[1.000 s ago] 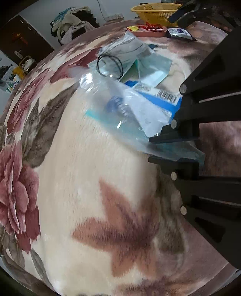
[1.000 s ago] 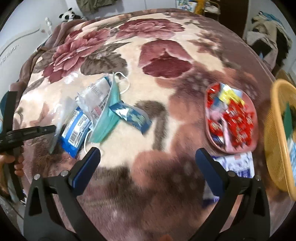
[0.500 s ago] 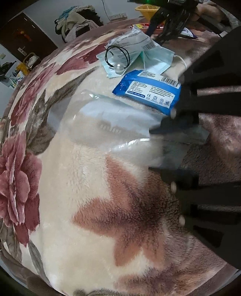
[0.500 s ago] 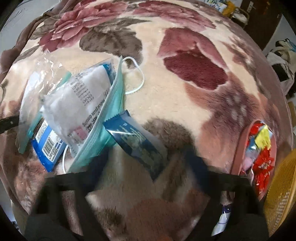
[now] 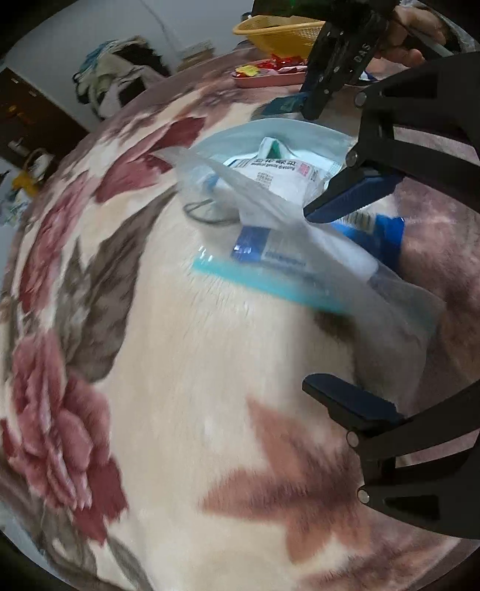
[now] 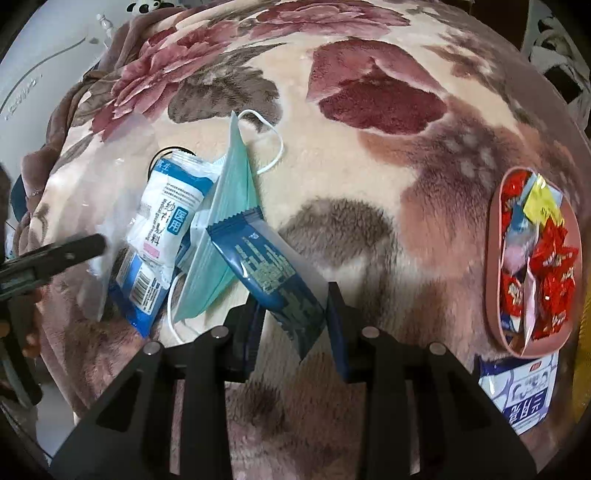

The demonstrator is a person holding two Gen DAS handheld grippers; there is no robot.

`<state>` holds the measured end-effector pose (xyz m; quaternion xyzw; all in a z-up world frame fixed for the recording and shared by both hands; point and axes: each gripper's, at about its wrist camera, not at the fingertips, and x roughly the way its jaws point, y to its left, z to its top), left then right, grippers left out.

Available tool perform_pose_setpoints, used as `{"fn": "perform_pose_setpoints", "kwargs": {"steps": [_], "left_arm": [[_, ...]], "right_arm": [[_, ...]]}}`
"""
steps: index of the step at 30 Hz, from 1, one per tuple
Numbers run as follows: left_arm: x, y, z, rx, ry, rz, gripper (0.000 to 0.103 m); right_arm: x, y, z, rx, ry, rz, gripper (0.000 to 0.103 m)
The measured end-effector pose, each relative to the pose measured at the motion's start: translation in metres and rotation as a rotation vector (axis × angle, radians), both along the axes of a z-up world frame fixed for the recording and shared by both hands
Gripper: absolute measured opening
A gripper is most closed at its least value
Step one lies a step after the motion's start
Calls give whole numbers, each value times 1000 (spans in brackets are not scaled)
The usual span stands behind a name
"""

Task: Organize soft objects
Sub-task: 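Reach the left tool to the plastic bag while the right tool reaches the blue wrapper, then grasp the clear zip bag with the left tool while the right tool grasps the blue wrapper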

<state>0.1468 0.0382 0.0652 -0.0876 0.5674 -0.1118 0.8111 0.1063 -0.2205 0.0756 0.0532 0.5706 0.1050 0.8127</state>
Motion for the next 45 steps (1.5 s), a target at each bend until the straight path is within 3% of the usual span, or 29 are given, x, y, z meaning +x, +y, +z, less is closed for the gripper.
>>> {"fn": "perform_pose_setpoints", "kwargs": {"steps": [8,9,10,13,15,24,32,45], "left_arm": [[17,-6,-37,-91,117,3,84],[16,-6,-36,-104,102,2,68],[15,-5,-35,-120,92,-1,40],[10,-6,-24,-118,63,-3,11],[6,-6,-15,-94,37,-5,6],[-27,4,27,-88,-47,38,4],[-62,-4,59,32,-98,29,4],[-104,-30,89,50,-140,-12,4]], "right_arm": [[-3,-1,0,22,-12,7,33],[-3,-1,0,26,-11,5,33],[-4,-1,0,29,-12,1,33],[-6,0,2,35,-21,1,33],[-8,1,4,43,-25,2,33],[-28,10,28,73,-73,12,33],[-54,16,53,103,-118,15,33],[-92,6,93,125,-194,-8,33]]}}
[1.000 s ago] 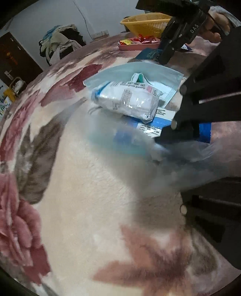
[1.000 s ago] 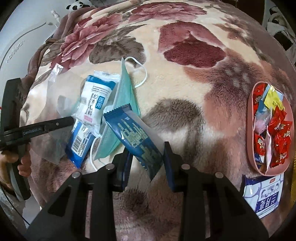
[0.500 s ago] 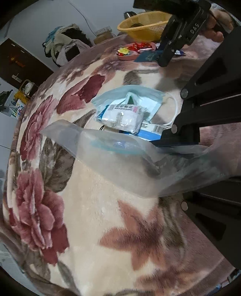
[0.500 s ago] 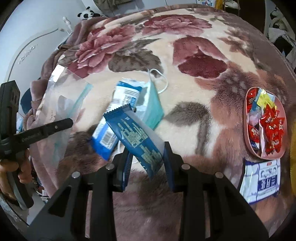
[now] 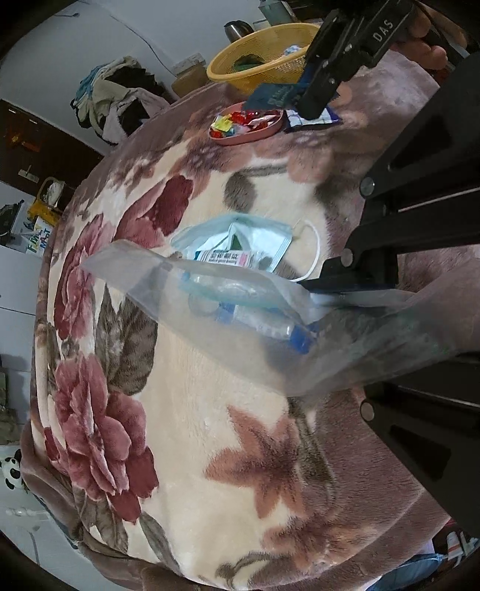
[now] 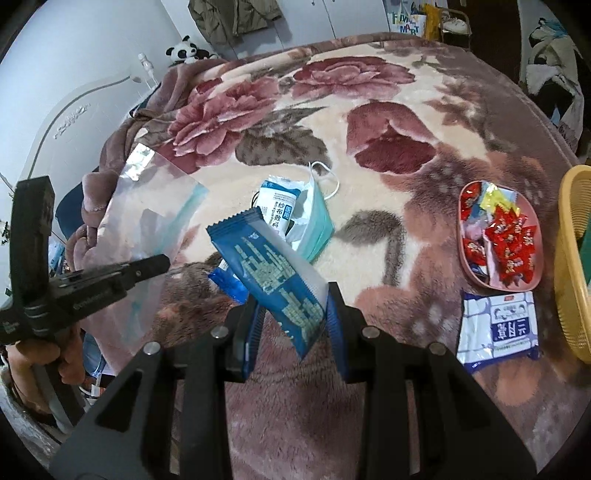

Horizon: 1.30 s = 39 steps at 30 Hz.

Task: Organize soft objects
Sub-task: 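Grasp the clear zip bag with the left tool while the right tool grasps the blue wrapper, then carry the zip bag and blue wrapper in both tools over the yellow basket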

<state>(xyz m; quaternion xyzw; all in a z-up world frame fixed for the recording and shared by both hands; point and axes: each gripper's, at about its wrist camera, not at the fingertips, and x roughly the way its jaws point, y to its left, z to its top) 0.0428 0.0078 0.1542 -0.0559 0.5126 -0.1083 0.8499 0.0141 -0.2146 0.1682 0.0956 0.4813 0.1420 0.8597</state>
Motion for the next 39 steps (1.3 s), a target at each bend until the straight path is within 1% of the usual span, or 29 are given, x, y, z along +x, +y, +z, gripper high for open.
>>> {"fn": "perform_pose_setpoints", "kwargs": {"steps": [10,19,24,31,39], "left_arm": [[-19,-21,9,11,-11,-25,4],[-25,-62,21,28,-31,-95,4],[-26,-93,26,38,-37,-142,4],[-28,-146,37,53,-58,-218,4],[-29,-199,47,63,-75,-284,4]], "right_arm": [[-25,-22,16,6,-40,-36,33],[-46,-58,25,16,-62,-103,33],[-56,-84,26,25,-66,-151,33],[-69,-133,35,31,-86,-236,33],[-79,-176,43,38,-108,-300,33]]}}
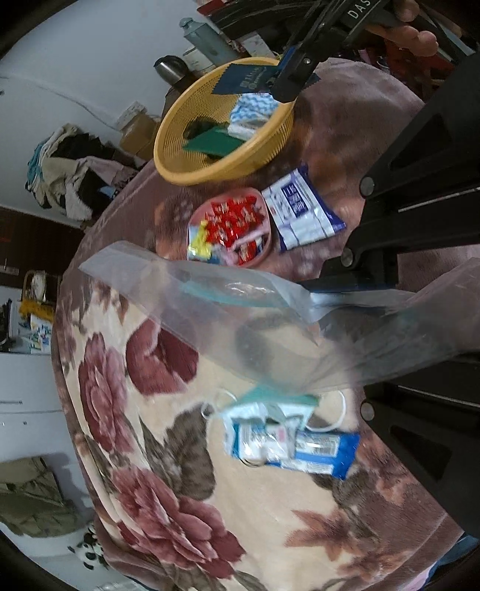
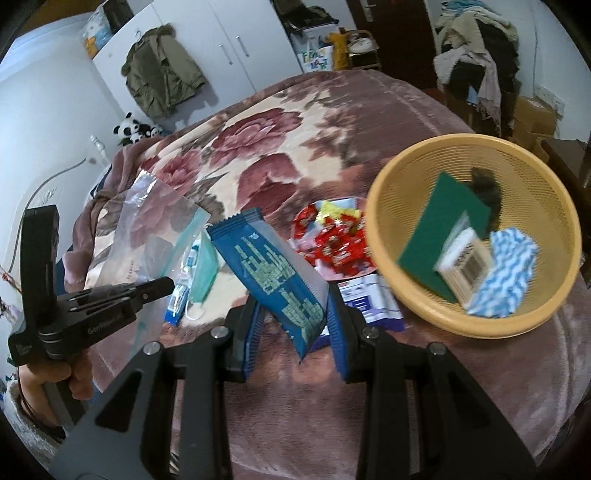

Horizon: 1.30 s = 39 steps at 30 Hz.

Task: Organize soft objects
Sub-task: 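Carry the zip bag and blue wrapper in both tools over the yellow basket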

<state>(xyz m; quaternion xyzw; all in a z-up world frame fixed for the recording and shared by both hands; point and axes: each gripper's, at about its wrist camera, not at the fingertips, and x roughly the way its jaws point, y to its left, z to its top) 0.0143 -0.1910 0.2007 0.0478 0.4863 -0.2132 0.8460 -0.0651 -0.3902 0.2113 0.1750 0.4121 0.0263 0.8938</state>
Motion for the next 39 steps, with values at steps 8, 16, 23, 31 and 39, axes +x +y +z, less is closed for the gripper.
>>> {"fn": "perform_pose_setpoints", "kwargs": {"steps": [8,16,23,31,39], "left_arm": [[-1,-56,12,0,-20,-70,4],[-2,-120,22,-10,-30,-157,4],[3,-175,27,-38,-26,-228,4],[9,-228,17,-75,32,-288,4],[18,-263,0,-94,79,-285,85]], "right_arm": [[-8,-40,4,2,-14,-50,33],[-17,-86,6,2,-19,-124,33],[-20,-124,6,-1,-23,-185,33],[-16,-157,5,-21,-20,-254,33],[-7,-187,3,-39,-10,-375,58]]}}
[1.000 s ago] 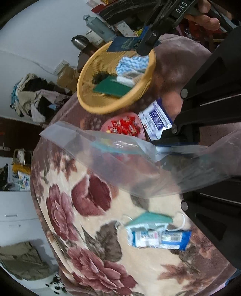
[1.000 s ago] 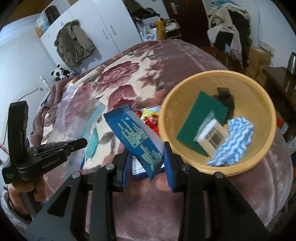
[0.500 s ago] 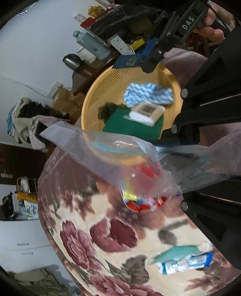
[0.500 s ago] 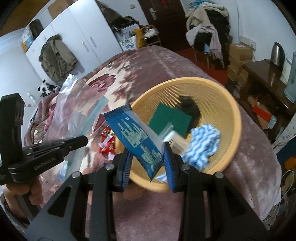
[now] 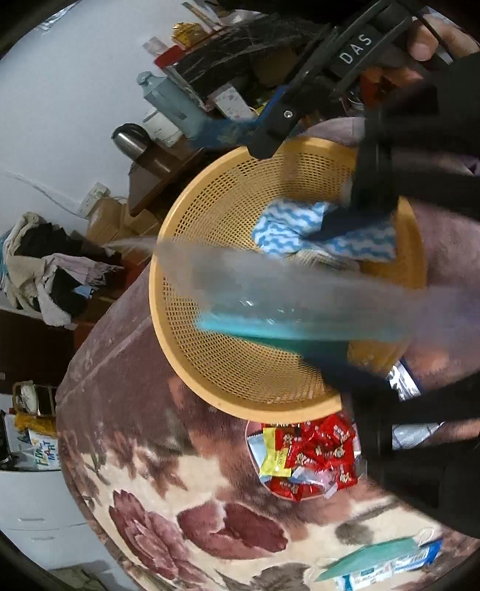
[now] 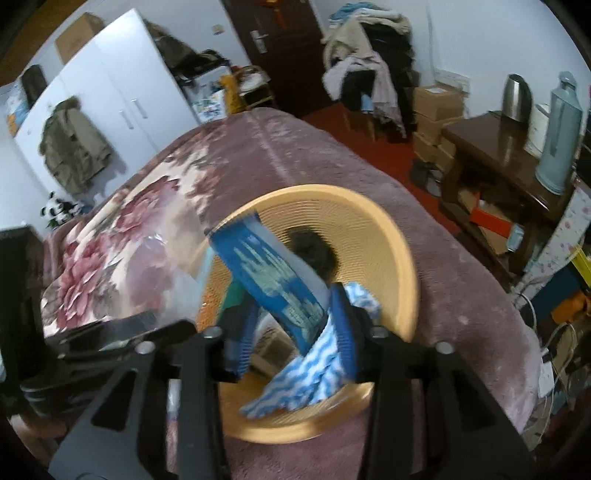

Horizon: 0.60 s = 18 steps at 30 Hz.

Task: Organize soft objects
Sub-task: 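Carry the zip bag and blue wrapper in both tools over the yellow basket, then open both tools to drop the zip bag and wrapper into the basket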

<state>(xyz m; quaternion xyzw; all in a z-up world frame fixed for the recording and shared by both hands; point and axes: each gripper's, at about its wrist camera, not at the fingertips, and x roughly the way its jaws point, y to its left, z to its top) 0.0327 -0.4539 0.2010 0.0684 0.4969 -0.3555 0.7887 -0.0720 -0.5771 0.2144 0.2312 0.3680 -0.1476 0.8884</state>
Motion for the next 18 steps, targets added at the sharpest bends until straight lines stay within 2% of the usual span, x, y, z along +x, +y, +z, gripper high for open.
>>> {"fn": "perform_pose_setpoints", "kwargs": {"steps": [1,2,3,5,10,18], "left_arm": [[0,2,1,-18,-4,8,98],[-1,4,1,-19,-8,8,103],[-1,6,2,-14,-17,9,103],[-3,12,4,3,-56,20,103],[-6,35,9,23,-109,79,103],[0,71,2,70,-102,140,103]], "right_arm": [[-3,-2,0,-6,-6,-19,79],[-7,-4,0,-10,-17,-35,89],[-13,-6,1,-12,-38,-50,103],[-16,-8,2,-9,-51,-55,103],[-20,-4,-2,-15,-11,-47,103],[-21,12,-9,-26,36,-13,103]]}}
